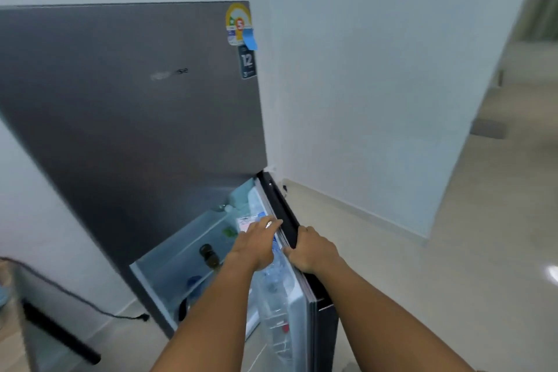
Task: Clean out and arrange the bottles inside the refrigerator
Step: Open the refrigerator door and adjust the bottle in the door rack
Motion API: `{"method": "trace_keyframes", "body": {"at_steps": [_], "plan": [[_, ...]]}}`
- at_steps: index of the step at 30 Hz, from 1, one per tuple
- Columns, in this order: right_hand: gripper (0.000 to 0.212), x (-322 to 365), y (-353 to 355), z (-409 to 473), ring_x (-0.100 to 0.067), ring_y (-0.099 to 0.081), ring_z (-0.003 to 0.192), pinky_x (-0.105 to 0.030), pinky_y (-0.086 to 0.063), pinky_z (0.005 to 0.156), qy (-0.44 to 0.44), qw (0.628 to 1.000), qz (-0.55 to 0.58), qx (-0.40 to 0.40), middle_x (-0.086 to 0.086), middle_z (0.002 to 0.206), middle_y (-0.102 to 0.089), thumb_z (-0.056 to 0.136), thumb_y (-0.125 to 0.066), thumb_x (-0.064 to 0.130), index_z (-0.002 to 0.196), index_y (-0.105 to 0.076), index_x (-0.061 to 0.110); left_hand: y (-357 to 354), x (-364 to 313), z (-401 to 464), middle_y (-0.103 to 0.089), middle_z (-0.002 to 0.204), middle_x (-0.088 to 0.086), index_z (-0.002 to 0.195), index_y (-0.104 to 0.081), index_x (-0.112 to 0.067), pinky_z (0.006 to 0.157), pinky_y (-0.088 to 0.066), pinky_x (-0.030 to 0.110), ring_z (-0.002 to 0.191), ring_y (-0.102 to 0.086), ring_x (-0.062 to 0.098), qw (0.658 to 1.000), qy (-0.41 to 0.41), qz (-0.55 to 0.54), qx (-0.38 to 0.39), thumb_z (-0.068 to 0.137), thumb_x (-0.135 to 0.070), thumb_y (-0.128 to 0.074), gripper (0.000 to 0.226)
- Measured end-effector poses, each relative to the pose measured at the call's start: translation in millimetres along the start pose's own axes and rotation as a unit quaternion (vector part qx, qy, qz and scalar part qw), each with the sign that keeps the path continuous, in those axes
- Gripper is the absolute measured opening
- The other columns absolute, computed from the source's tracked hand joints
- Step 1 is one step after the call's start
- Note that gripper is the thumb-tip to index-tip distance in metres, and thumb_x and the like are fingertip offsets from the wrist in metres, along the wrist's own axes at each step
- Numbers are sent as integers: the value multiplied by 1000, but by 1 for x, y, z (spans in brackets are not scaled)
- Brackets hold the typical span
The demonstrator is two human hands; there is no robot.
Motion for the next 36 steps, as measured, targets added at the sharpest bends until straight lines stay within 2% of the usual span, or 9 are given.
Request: {"method": "trace_keyframes", "body": {"at_steps": [4,10,12,15,19,23,26,31,36], "plan": [[53,-41,14,2,-29,-58,115,-40,-47,90,-47,999,-8,-10,-7,132,-55,94,-46,49,133,-46,13,-9,-37,26,-8,162,-6,153,-19,-27,112,-29,49,148,-11,21,999,-39,17,13,86,-2,-43,75],[51,-106,45,33,-27,-53,124,-42,-41,102,-86,996,-2,-35,-5,139,-55,98,-46,41,144,-39,19,-23,-83,75,-6,163,-8,152,-14,-31,113,-29,52,150,0,24,997,-70,13,17,89,-9,-48,75],[51,-123,57,49,-27,-50,128,-46,-32,109,-80,996,-33,-36,-4,141,-54,98,-45,43,145,-36,23,-24,-93,93,-6,163,-6,152,-14,-31,115,-27,52,150,3,27,997,-79,12,12,88,-11,-50,77],[53,-146,72,74,-29,-45,132,-50,-23,113,-67,994,-72,-38,-2,144,-51,98,-42,49,145,-37,26,-23,-108,121,-6,163,-6,152,-16,-32,120,-12,52,150,5,29,997,-77,-6,7,88,-12,-52,75],[63,-174,92,109,-32,-44,131,-52,-17,116,-42,988,-133,-62,-5,142,-51,93,-34,62,141,-41,22,-24,-121,163,-12,162,-5,151,-18,-31,121,-6,51,150,2,30,998,-64,-8,-17,89,-19,-55,73],[77,-190,115,148,-32,-46,130,-53,-16,117,-15,987,-137,-80,-6,140,-54,87,-25,74,139,-46,21,-21,-130,201,-16,161,-5,152,-17,-31,121,-2,51,150,-1,28,998,-56,-10,-41,90,-24,-56,74],[81,-197,133,174,-31,-53,123,-51,-23,114,0,985,-137,-103,-6,133,-60,86,-18,77,133,-53,21,-17,-136,220,-20,159,-6,152,-20,-30,121,-5,50,149,-6,27,995,-61,-21,-76,89,-27,-55,72],[79,-205,153,204,-31,-64,101,-44,-40,98,50,969,-154,-186,-6,109,-72,85,-19,78,115,-66,23,-22,-136,248,-35,153,-2,149,-31,-27,112,-28,50,140,-27,30,977,-99,-1,-189,75,-32,-53,77],[63,-205,157,207,-32,-63,86,-40,-39,81,94,943,-178,-267,-7,88,-71,89,-26,73,90,-63,22,-28,-132,253,-31,156,-1,150,-27,-26,116,-21,51,142,-24,32,961,-93,18,-259,74,-32,-50,80]]}}
Point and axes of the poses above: each hand's wrist, its own z-axis towards the middle knuckle, its own y-axis out of the back of the hand, x = y × z, the point moved 9 cm from there along z, towards the middle knuckle
